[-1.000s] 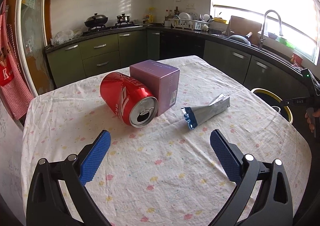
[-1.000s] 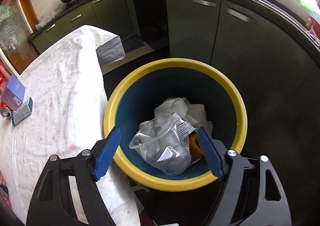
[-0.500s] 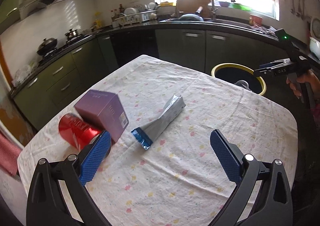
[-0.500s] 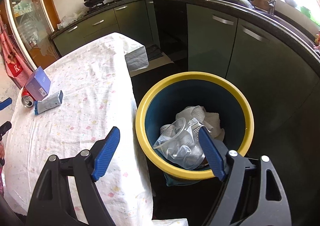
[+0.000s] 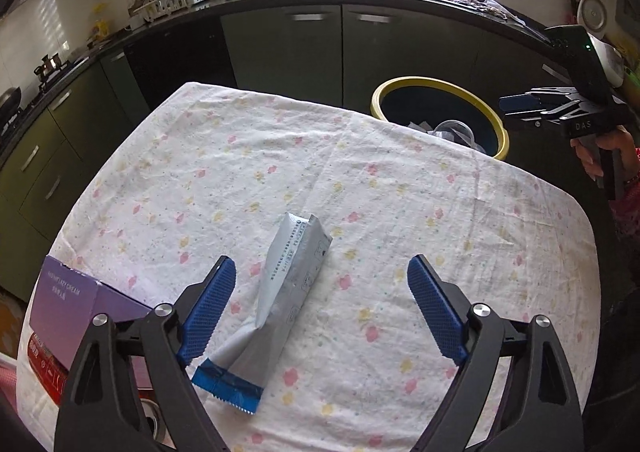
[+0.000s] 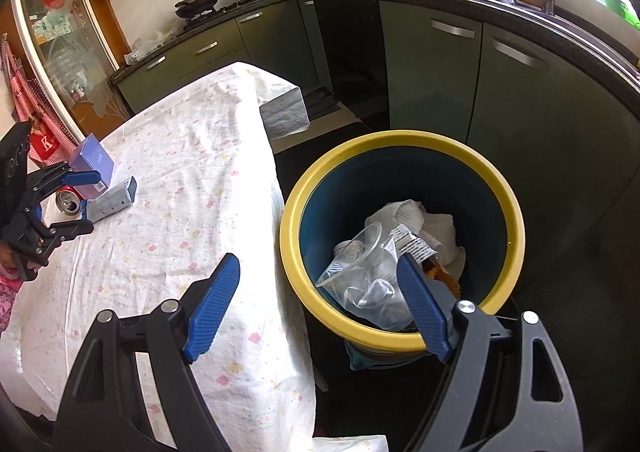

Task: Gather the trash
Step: 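Reach the left tool to the silver-blue packet and grasp it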

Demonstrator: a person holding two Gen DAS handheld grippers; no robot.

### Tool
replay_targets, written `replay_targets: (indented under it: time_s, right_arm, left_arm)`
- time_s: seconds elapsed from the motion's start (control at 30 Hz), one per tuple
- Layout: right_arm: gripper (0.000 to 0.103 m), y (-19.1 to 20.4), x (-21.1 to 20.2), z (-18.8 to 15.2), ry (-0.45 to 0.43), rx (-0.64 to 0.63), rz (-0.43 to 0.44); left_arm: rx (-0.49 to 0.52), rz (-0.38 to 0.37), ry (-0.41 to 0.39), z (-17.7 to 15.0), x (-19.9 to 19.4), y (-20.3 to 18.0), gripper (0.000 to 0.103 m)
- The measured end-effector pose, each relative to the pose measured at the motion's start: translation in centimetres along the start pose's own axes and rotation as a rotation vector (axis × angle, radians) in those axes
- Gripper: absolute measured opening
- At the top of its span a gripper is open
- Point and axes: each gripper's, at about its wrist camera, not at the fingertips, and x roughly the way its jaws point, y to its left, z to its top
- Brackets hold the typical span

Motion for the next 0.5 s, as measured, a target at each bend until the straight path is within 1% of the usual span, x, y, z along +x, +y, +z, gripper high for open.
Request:
replay_targets:
  time_s: [0.13,0.27,0.4,0.47,0.5]
  right_arm:
    - [0.076,-0.1,0.0,-0.1,-0.003,0.010,0.031]
    - [0.077,-0.3,0.1,-0.2,-0.005,0.015,0.042]
    - [0.077,-0.4,0.1,-0.2,-0.007,0.019,0.051]
    - [0.077,-0.4,0.0,-0.3,-0.008,0.018,0.056]
    - [0.077,-0.4,0.1,-0.2,-0.007,0.018,0.058]
  left_arm:
    - [0.001,0.016,0.056,0.2,1.8,0.7,0.077]
    - [0.006,0.014,0.099,-0.1,2.7,0.8,0.063]
    - [-0.004,0.013,0.106,-0.4,2.8,0.9,0.056]
    - [-0.003,0.019,0.108,-0.5,2.7,0.8,0.046]
    - [-0.004,0.019,0.110,-0.6,2.6,0.8,0.044]
